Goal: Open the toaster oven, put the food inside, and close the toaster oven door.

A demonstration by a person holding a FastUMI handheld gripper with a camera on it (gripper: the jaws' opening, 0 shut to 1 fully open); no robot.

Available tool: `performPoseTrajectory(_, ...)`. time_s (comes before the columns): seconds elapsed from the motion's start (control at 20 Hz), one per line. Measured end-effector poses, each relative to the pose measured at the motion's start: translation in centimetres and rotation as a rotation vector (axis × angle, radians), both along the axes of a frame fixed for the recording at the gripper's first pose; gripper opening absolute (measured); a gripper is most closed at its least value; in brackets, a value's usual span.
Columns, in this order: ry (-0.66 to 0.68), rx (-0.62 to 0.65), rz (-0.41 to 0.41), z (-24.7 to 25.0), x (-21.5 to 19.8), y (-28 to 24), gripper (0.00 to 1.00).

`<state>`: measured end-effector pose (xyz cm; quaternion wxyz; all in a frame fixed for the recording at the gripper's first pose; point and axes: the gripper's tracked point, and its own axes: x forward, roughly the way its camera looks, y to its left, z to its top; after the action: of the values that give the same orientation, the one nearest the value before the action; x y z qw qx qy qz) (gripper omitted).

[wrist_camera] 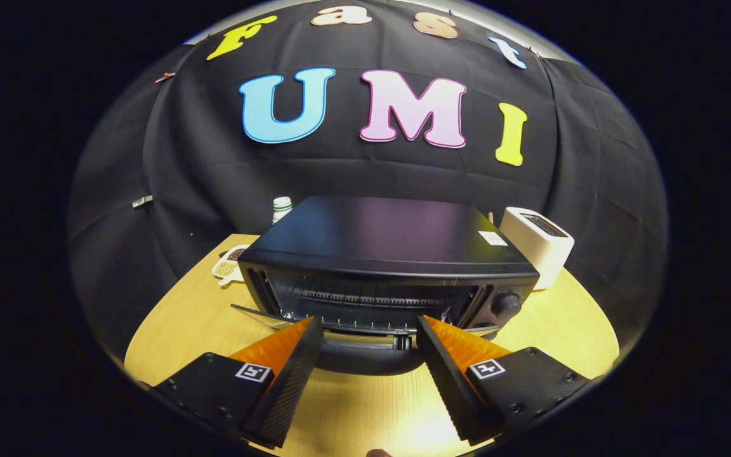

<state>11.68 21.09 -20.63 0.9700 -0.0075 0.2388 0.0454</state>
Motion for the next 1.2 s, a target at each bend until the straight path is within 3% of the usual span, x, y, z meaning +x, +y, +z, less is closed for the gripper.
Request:
performPoseTrajectory(0.4, 0.083, -0.067, 0.081, -2.2, -1.8, -0.6, 0.98)
performPoseTrajectory(0.6, 0.111, -0.048, 0.083, -3.5, -2.4, -0.3, 1.00)
performPoseTrajectory(0.9, 0.408, 0.021, 0.078, -8.1, -6.5, -1.2, 1.00)
performPoseTrajectory(1.05, 0.405, 0.029, 0.068, -9.8, -7.1, -3.1, 0.99)
performPoseTrajectory(1.2, 0.388, 0.013, 0.087, -8.2, -7.2, -4.9, 0.99)
